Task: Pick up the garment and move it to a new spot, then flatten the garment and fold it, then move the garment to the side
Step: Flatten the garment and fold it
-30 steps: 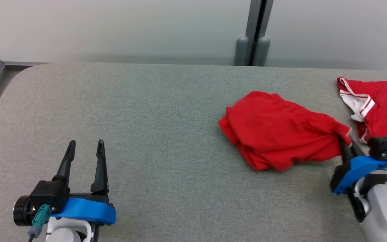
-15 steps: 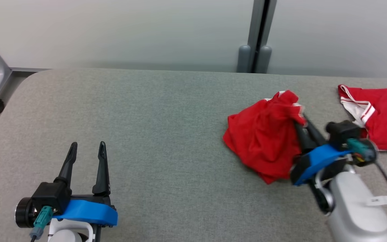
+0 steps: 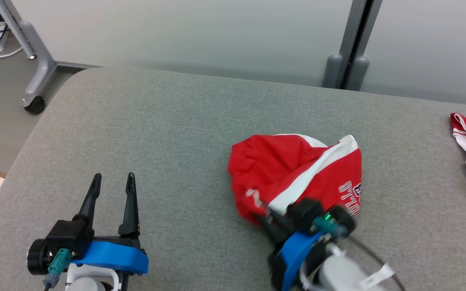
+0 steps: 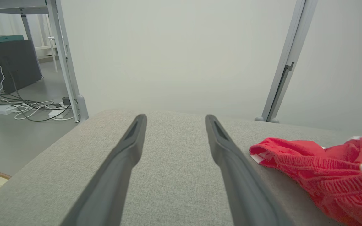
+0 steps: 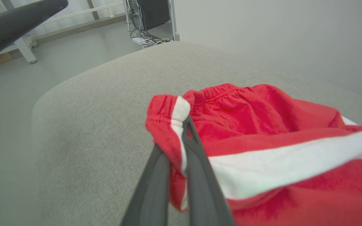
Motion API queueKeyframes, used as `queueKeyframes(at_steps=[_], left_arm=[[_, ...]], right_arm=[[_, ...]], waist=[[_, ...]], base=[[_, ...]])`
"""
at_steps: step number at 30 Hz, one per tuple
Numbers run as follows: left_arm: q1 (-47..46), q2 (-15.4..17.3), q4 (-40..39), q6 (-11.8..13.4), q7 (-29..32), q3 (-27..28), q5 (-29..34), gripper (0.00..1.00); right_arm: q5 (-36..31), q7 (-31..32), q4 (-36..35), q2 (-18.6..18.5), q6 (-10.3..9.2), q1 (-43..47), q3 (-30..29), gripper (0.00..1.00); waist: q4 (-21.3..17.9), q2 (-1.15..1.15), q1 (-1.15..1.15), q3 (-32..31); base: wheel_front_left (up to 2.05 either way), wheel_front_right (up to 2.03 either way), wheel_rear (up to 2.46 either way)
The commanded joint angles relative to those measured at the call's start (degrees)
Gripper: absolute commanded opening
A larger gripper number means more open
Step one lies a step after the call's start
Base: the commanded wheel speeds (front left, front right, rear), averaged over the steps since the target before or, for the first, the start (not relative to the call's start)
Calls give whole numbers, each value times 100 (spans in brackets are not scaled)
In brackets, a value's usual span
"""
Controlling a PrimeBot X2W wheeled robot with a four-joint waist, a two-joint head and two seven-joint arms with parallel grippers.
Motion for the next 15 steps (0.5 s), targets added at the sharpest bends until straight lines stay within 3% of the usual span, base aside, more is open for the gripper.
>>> queueKeyframes(at_steps=[1, 5, 6, 7, 15], left_arm=[[-55, -3, 8, -6, -25, 17, 12, 100], [-50, -53, 42, -6, -25, 12, 29, 100], [-51, -62, 51, -3, -25, 17, 33, 100], [-50, -70, 58, 5, -25, 29, 34, 100], [76, -55, 57, 25, -26, 110, 49, 100]], right_arm=[[91, -3, -3, 28, 3, 97, 79, 0], [445, -47, 24, 13, 2, 323, 933, 0], [498, -80, 21, 11, 2, 353, 1059, 47], [538, -97, 8, 14, 3, 386, 1206, 100], [604, -266, -98, 15, 2, 280, 1314, 100]], waist=[[21, 0, 0, 14], [48, 0, 0, 12], [40, 0, 0, 8], [19, 0, 0, 4], [-269, 0, 0, -123]], base=[[0, 0, 0], [0, 0, 0], [0, 0, 0], [0, 0, 0], [0, 0, 0]])
